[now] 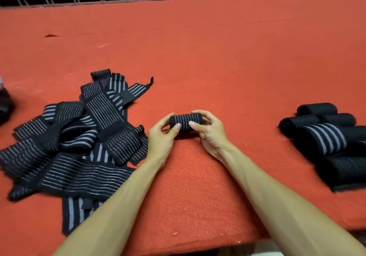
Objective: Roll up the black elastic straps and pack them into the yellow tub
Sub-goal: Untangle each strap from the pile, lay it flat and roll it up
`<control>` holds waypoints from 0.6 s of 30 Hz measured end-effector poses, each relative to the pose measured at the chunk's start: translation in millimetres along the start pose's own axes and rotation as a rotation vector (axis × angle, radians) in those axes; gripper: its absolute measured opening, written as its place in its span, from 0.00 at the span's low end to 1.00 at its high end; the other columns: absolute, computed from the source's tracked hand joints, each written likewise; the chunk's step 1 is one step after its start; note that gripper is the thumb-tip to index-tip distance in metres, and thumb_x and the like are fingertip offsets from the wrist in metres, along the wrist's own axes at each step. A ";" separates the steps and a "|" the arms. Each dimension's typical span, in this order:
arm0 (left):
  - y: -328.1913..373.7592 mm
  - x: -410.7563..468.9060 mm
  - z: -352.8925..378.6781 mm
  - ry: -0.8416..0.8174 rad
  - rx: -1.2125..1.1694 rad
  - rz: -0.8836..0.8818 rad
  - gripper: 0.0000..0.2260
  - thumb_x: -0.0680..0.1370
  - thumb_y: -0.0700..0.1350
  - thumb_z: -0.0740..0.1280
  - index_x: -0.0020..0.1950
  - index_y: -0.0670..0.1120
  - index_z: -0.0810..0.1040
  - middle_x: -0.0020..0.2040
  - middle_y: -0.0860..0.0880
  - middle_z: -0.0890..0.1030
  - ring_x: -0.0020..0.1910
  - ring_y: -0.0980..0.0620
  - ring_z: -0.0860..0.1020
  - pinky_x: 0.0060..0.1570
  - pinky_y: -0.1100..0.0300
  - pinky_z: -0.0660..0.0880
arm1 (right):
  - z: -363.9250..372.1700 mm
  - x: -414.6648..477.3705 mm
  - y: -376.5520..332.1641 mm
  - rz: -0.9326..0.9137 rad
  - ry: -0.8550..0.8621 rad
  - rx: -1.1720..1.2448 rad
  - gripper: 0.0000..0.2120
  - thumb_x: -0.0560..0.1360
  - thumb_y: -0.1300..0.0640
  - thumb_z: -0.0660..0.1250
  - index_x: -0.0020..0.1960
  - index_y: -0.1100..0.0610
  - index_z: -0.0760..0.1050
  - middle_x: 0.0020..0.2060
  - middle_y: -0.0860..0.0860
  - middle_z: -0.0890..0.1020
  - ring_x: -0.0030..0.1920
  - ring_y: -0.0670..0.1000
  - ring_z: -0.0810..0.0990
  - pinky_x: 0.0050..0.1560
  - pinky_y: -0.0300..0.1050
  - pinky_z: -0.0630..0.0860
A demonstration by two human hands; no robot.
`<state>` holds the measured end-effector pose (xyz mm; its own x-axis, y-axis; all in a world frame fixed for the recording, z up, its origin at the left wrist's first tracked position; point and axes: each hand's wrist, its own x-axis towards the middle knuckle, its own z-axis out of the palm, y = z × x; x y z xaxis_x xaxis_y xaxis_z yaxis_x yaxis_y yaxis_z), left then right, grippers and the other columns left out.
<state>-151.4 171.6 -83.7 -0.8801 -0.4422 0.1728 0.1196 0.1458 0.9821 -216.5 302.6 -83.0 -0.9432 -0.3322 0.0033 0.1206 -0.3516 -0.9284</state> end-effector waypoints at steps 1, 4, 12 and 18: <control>2.0 -0.5 -0.2 -0.009 0.059 -0.010 0.19 0.76 0.39 0.71 0.66 0.46 0.77 0.60 0.49 0.80 0.55 0.55 0.80 0.59 0.60 0.76 | -2.9 -1.8 -2.3 0.003 0.006 -0.089 0.14 0.70 0.72 0.71 0.51 0.56 0.79 0.45 0.55 0.79 0.46 0.53 0.79 0.44 0.43 0.78; 15.9 -1.5 12.6 -0.052 0.179 -0.010 0.19 0.74 0.39 0.73 0.65 0.45 0.78 0.59 0.48 0.81 0.54 0.57 0.79 0.55 0.67 0.73 | -24.3 -5.3 -27.4 -0.008 0.005 -0.382 0.14 0.69 0.67 0.74 0.52 0.55 0.80 0.45 0.52 0.81 0.44 0.50 0.80 0.42 0.44 0.79; 54.4 13.2 118.6 -0.202 0.054 -0.078 0.13 0.66 0.44 0.77 0.48 0.56 0.83 0.49 0.49 0.85 0.52 0.50 0.83 0.58 0.48 0.78 | -132.3 8.6 -131.4 -0.062 0.003 -0.930 0.13 0.69 0.56 0.77 0.53 0.52 0.80 0.48 0.52 0.84 0.50 0.49 0.82 0.57 0.50 0.78; 47.0 23.2 208.4 -0.263 -0.041 -0.201 0.13 0.73 0.36 0.73 0.57 0.42 0.80 0.44 0.48 0.82 0.39 0.54 0.81 0.51 0.53 0.80 | -213.5 16.9 -171.6 -0.123 0.379 -1.009 0.08 0.74 0.55 0.71 0.52 0.55 0.80 0.45 0.50 0.82 0.45 0.47 0.79 0.50 0.41 0.74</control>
<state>-261.9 352.6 -49.3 -0.9758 -0.2142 -0.0445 -0.0545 0.0410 0.9977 -319.2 544.2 -3.0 -0.9866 0.0088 0.1628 -0.1282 0.5752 -0.8079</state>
